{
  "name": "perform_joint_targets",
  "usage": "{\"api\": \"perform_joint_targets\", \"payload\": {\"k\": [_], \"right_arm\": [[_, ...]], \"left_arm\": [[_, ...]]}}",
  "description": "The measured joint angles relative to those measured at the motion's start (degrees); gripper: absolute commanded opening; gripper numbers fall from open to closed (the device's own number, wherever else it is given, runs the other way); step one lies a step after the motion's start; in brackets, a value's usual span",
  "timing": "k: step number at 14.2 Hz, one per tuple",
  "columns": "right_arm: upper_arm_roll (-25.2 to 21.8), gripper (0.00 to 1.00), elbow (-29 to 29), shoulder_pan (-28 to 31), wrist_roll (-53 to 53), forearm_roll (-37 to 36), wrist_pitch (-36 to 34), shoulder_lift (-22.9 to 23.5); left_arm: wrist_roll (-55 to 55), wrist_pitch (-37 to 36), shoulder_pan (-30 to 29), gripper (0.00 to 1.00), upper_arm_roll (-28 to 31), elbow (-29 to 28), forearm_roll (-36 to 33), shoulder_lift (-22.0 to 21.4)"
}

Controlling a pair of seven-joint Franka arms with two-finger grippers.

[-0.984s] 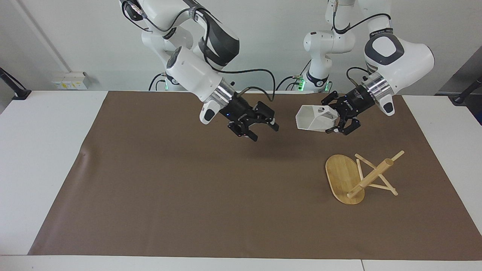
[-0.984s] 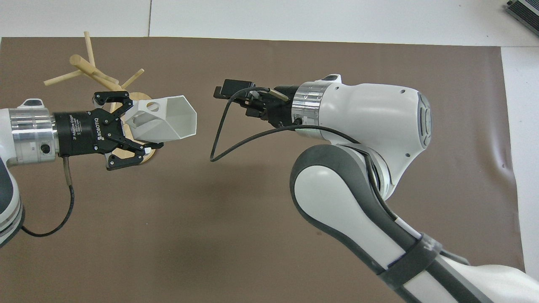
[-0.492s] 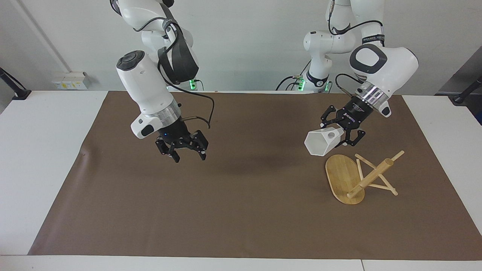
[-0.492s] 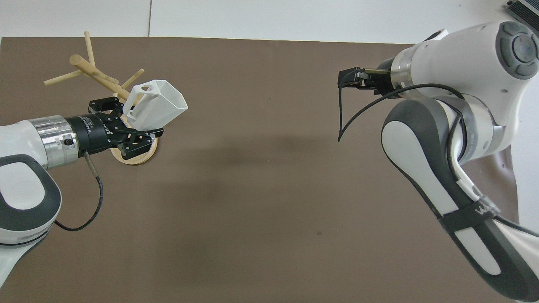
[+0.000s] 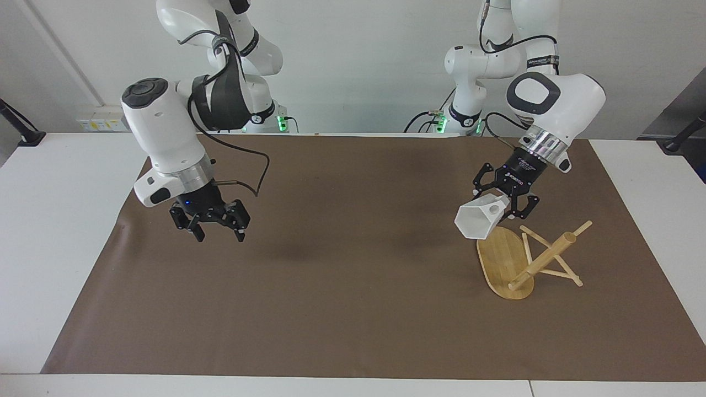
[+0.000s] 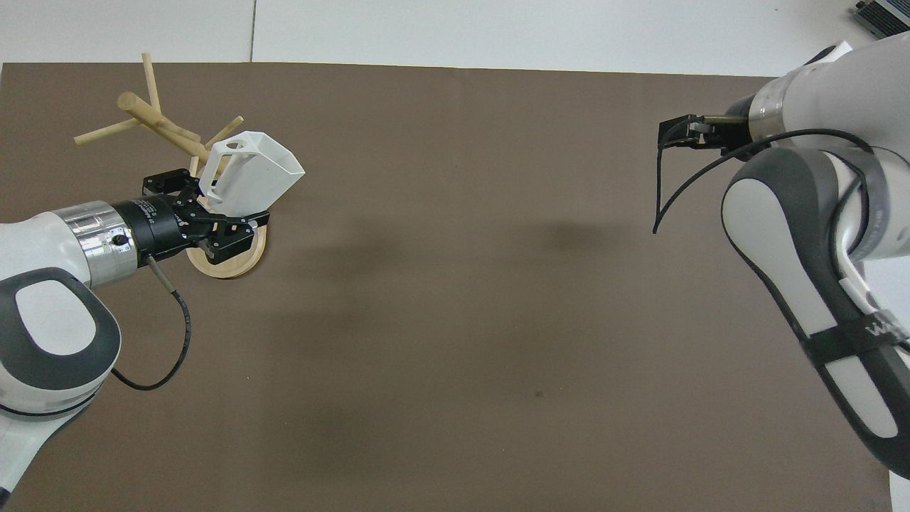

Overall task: Hang cup on rack
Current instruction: 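Carry the cup with the left gripper onto a rack peg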

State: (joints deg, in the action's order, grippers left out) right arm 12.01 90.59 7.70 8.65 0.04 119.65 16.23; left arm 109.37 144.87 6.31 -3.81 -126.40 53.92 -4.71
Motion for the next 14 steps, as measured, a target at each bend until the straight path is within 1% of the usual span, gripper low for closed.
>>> {"api": "perform_joint_targets", "payload": {"k": [3,7,9,11,14], "right_arm": [[-2.45,1.00,0.06,0.02,-0.20,-0.67,0.01,-0.22],[-3.42,1.00,0.27,0.01,-0.20,-0.80,-2.15,-1.55],[-4.02,1.00,0.18,0.00,-0.20,-1.46,-5.76,-2.38],[-5.30,1.00,-0.72,0.02,-1.54,-1.70,-11.57,-3.35],[-6.30,1.00,-4.36,0.04,-3.52,-1.71,-20.94,-4.20]], "left_arm": [[2.18,2.82,0.63,0.00,-0.01,-0.50,0.00,0.54],[4.27,7.09,1.40,0.00,-0.06,-0.70,0.00,1.80],[4.80,9.04,1.59,0.00,-0.06,-0.69,0.00,1.96],[5.97,10.17,1.60,0.00,0.02,-0.69,0.00,2.10],[6.74,11.05,1.60,0.00,0.14,-0.69,0.00,2.34]]}}
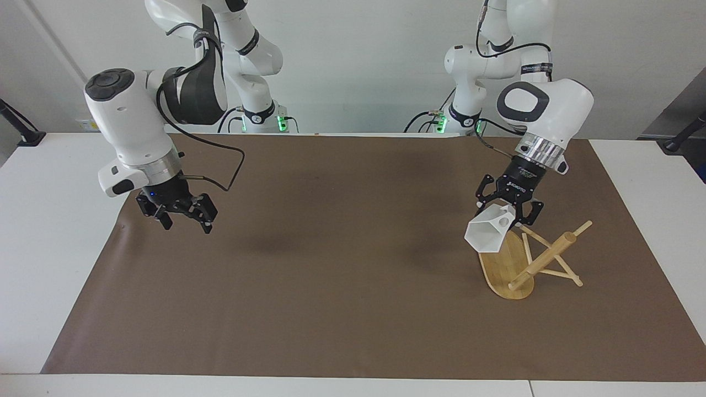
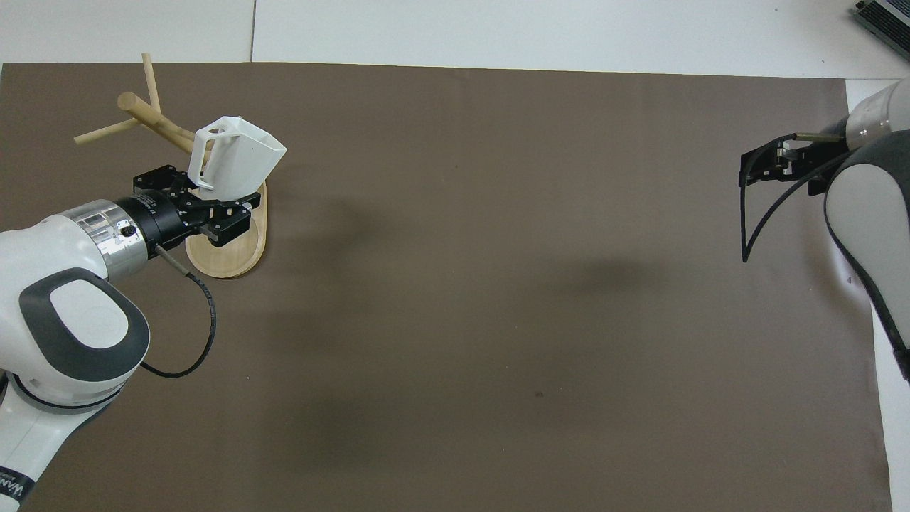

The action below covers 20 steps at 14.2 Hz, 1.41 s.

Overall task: Hang cup on rack
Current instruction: 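Carry the cup with the left gripper onto a rack peg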

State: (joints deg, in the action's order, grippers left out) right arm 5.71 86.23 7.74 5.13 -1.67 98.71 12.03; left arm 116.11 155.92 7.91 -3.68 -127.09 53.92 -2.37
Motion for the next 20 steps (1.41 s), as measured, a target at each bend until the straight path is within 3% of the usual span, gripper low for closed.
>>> {"api": "perform_joint_targets", "payload": {"k": [7,20], "right_arm": [[-0.42,1.00,-4.49,0.01,-0.60,0.01,-13.50,-2.47],[-0.42,1.00,-5.32,-0.05,-0.60,0.02,-16.93,-6.46]], "left_arm": [[1.33,2.55,0.01,0.00,-0.03,0.25,0.00,1.22],[3.17,3.22,-0.10,0.00,0.66,1.70,0.00,2.87]]}}
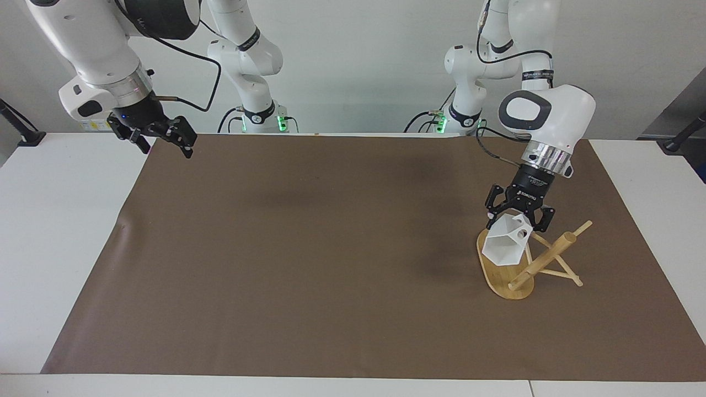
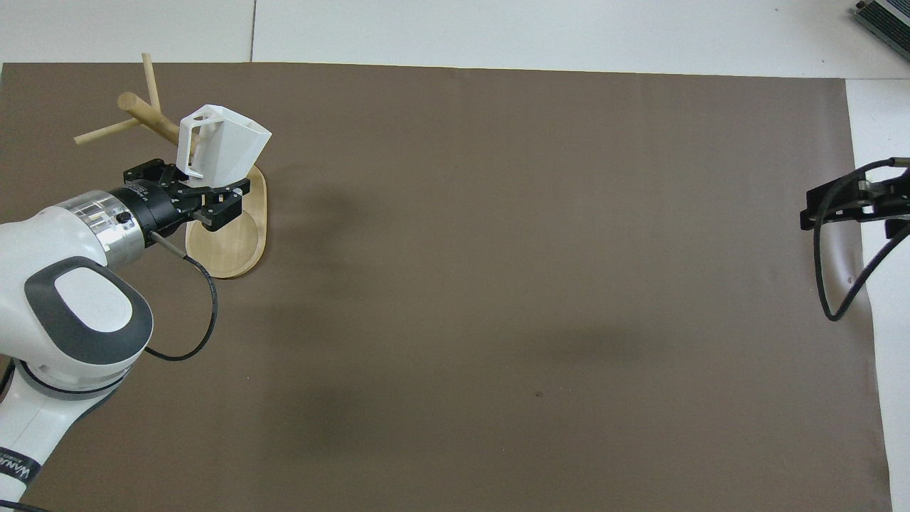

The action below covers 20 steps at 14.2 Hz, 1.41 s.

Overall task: Hang cup on rack
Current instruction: 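Carry the cup with the left gripper onto a rack peg, then open the left gripper and release the cup on the peg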

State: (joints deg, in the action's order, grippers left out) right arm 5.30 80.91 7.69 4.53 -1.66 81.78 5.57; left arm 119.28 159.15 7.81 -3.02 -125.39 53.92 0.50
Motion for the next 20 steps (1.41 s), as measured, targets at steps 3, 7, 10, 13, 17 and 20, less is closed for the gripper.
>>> {"api": "perform_joint_targets", "payload": {"k": [3,7,10,13,17,20], "right_arm": [[-0.55,1.00,0.88,-0.15,0.00,0.00,-0.76,-1.36],[-5.49,1.00,2.98,-2.51,-0.30,0.00,2.16,-2.66],[-6.40,1.00,3.68,-3.47,-0.30,0.01,5.28,-2.68],[-6.43,1.00,3.94,-3.73,-0.30,0.01,5.71,-2.68],[-6.43,1.00,4.56,-3.83,-0.30,0.03,5.95,-2.68],[-6.43,1.00,4.59,-3.83,-0.30,0.04,5.96,-2.68]], "left_arm": [[0.51,0.19,-0.03,0.00,0.17,0.10,0.00,0.35],[2.94,1.57,-0.57,0.00,0.33,0.15,0.00,0.55],[3.57,2.19,-0.73,0.00,0.33,0.15,0.00,1.02],[4.89,2.81,-0.73,0.00,0.33,0.15,0.00,1.24],[5.84,3.34,-0.73,0.00,0.32,0.15,0.00,1.27],[6.27,3.49,-0.74,0.00,0.32,0.15,0.00,1.36]]}}
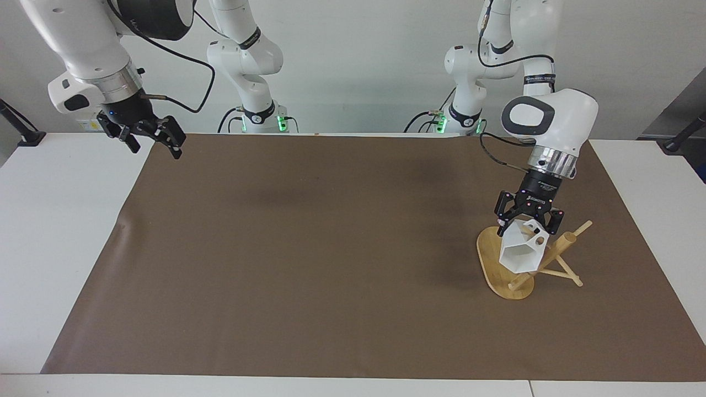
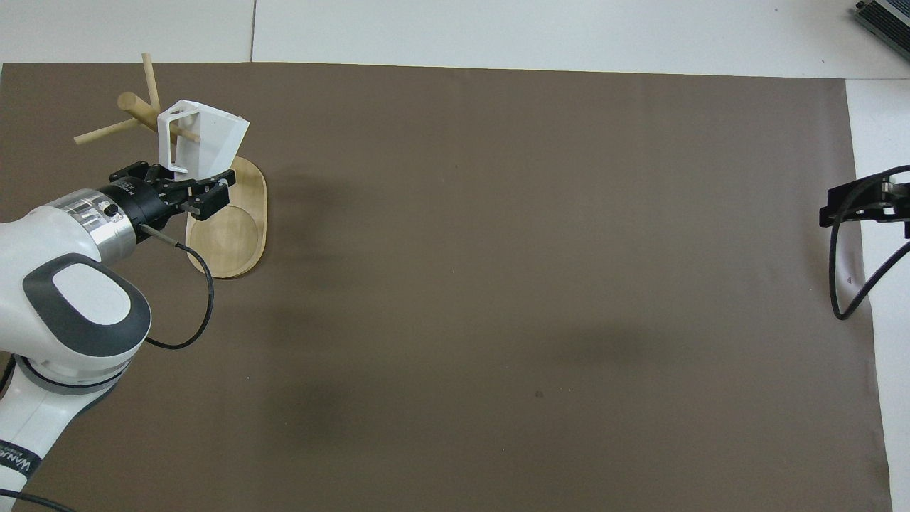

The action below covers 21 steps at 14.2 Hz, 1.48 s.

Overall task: Hang cup on rack
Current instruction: 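Open the left gripper and release the cup on the peg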

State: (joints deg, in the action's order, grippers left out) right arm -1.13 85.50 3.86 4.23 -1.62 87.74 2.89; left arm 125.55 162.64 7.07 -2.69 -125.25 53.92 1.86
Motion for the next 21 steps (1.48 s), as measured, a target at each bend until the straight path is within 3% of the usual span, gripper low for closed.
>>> {"api": "perform_joint_targets", "payload": {"k": [1,2,3,4,14,17,21], "right_arm": [[0.00,1.00,0.01,0.00,0.00,0.01,0.00,0.00],[0.00,1.00,0.01,0.00,0.00,0.01,0.00,0.00],[0.00,1.00,0.01,0.00,0.00,0.01,0.00,0.00],[0.00,1.00,0.01,0.00,0.00,0.01,0.00,0.00],[0.00,1.00,0.10,-0.07,0.00,0.03,0.00,0.00],[0.00,1.00,0.10,-0.08,0.00,0.03,0.00,0.00],[0.00,1.00,0.10,-0.10,0.00,0.03,0.00,0.00]], "left_arm": [[0.01,0.12,0.00,0.00,0.00,0.00,0.00,0.05],[0.01,0.26,0.00,0.15,0.00,0.00,0.00,0.09],[0.01,0.34,0.00,0.96,0.00,0.00,0.00,0.12],[0.01,0.42,0.00,1.00,0.00,0.00,0.00,0.15],[0.01,0.49,-1.64,1.00,0.24,0.02,-0.82,0.18],[0.01,-2.10,-3.47,1.00,0.45,0.14,-5.07,-0.34],[0.00,-12.78,-7.79,1.00,0.63,2.54,-15.96,-2.25]]}}
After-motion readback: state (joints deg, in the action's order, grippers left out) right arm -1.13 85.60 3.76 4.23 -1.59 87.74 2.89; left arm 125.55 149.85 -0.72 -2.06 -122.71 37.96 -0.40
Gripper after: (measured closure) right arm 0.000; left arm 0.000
